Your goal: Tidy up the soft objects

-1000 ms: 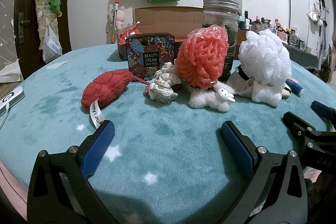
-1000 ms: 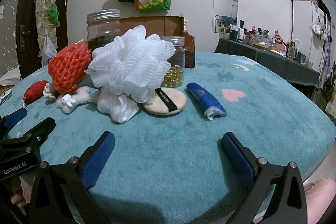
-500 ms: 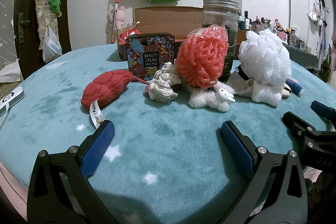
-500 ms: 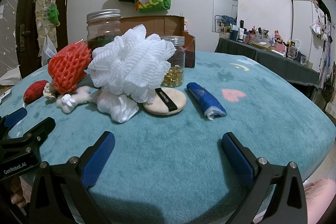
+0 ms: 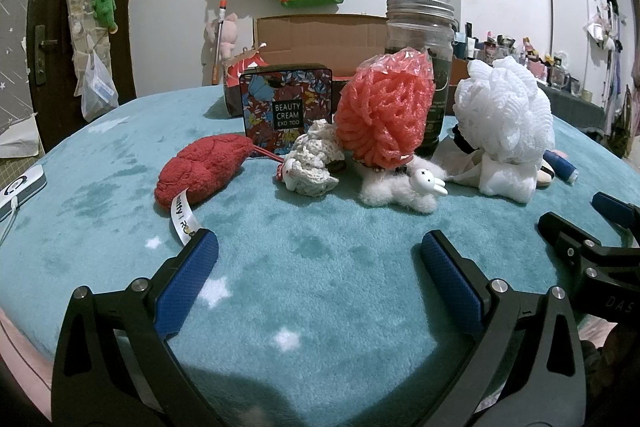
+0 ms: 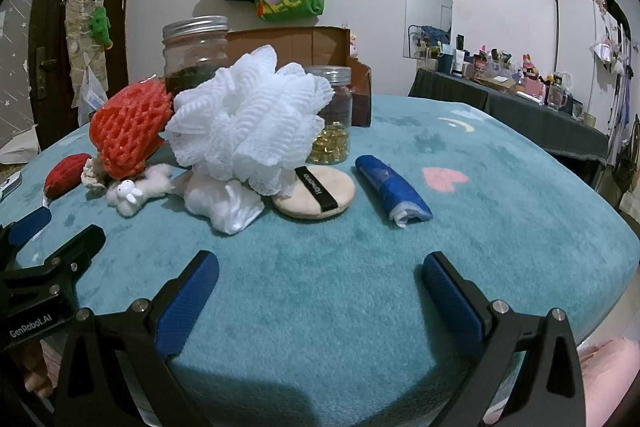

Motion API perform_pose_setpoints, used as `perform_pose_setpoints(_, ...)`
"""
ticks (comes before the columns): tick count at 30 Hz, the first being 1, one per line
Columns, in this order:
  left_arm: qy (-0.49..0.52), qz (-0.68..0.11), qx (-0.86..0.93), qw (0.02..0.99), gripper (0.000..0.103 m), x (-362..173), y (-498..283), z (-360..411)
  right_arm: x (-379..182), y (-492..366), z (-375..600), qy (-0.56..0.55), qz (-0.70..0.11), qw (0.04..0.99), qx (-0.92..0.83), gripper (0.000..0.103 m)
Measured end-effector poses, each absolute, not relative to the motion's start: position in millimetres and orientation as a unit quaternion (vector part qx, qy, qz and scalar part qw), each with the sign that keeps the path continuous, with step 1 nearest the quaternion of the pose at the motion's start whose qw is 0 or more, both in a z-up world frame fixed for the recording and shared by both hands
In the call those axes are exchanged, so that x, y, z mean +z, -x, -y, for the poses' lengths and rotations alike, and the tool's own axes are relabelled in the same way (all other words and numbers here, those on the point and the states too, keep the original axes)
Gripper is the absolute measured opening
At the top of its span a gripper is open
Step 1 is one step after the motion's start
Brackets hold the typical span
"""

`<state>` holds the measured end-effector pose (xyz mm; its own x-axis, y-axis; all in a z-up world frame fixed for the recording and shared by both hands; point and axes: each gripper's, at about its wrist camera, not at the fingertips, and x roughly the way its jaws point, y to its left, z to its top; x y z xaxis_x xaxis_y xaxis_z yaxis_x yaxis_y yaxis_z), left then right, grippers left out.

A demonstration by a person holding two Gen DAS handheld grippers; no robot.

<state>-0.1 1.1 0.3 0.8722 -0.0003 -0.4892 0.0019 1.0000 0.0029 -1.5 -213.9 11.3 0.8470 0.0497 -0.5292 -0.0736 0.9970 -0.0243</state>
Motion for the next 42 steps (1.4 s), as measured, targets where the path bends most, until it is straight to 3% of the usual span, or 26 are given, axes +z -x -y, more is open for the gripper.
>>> perform_pose_setpoints(36,0.002,-0.256,-0.001,0.967,0.103,2,2,2,12,0,215,0.019,-0.281,0.959,0.035,0.103)
perform_pose_setpoints(42,0.012,-0.250,-0.012,0.968,0.103,25,1,0,28,-3,223,0.007,-0.263,0.963,0.048,0.103)
